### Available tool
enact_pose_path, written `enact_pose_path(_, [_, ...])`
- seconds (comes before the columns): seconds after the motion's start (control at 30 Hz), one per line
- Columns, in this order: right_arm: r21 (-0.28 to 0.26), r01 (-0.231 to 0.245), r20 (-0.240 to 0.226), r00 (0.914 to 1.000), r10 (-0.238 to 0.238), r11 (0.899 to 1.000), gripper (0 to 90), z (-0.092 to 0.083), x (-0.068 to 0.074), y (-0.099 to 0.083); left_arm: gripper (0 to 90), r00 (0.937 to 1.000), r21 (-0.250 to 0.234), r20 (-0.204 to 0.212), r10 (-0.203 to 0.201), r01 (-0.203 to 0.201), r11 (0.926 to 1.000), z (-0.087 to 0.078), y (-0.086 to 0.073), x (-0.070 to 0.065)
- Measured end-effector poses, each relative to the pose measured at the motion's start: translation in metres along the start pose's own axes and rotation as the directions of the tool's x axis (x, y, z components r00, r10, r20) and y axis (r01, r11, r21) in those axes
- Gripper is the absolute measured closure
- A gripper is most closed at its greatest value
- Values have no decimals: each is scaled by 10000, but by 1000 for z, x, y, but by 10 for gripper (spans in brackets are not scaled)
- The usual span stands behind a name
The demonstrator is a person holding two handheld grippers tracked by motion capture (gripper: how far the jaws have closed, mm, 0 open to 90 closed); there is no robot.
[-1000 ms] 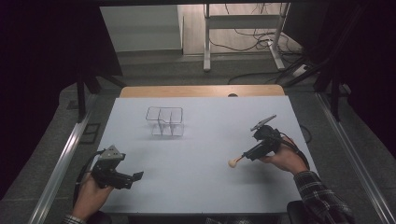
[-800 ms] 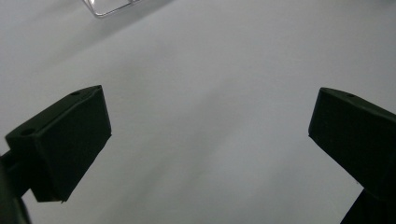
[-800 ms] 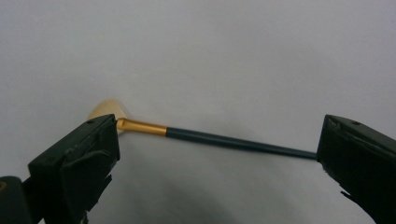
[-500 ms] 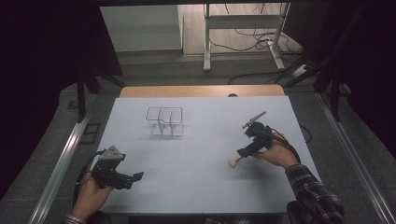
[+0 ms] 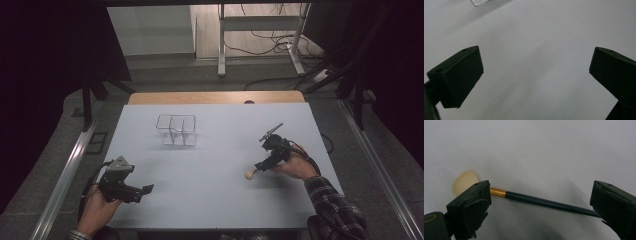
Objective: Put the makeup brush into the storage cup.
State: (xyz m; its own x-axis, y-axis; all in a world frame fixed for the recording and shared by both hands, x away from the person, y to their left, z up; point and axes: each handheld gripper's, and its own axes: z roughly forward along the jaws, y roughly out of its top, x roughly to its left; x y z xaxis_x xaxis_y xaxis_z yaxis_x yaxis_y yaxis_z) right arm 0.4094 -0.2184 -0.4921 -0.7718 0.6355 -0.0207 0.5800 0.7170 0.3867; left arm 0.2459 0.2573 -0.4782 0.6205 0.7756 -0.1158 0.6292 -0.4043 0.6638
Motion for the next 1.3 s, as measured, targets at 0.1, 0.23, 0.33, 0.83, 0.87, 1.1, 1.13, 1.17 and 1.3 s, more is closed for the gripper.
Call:
enact_pose_path(0.1, [101, 112, -84, 9999, -111, 9999, 42, 4, -1, -1, 0, 10000, -2, 16, -19, 19, 10000, 0, 0, 0])
enact_pose_path(0.23, [241, 314, -158, 9994, -310, 9992, 56, 8, -2, -2, 0, 10000, 22, 36, -26, 26, 10000, 0, 0, 0])
enact_pose_path(0.33, [302, 447, -206, 9988, -441, 9985, 72, 10, -3, -2, 0, 10000, 26, 46, -35, 35, 10000, 1, 0, 0])
enact_pose_path(0.83, [1044, 1553, -430, 9875, -1516, 9823, 834, 1, -1, 0, 0, 10000, 53, 76, -40, 39, 10000, 0, -1, 0])
enact_pose_path(0.87, [1167, 1423, -328, 9897, -1394, 9829, 836, 1, 1, 1, 0, 10000, 60, 80, -48, 48, 10000, 0, -1, 0])
enact_pose_path(1.1, [941, 441, -601, 9974, -385, 9946, 836, 0, -4, -1, 0, 9994, -85, 277, -228, 230, 9997, 0, 0, 0])
enact_pose_path(1.13, [864, 299, -630, 9977, -245, 9958, 836, 0, -5, -2, 0, 9992, -191, 286, -263, 268, 9995, 0, 0, 0])
enact_pose_path(1.17, [821, 232, -658, 9977, -178, 9964, 836, 0, -6, -3, 0, 9992, -191, 286, -263, 268, 9995, 0, 0, 0])
enact_pose_path(1.3, [611, 106, -638, 9979, -67, 9981, 836, -2, -6, -5, 0, 9994, -298, 291, -202, 211, 9993, -1, 0, 0])
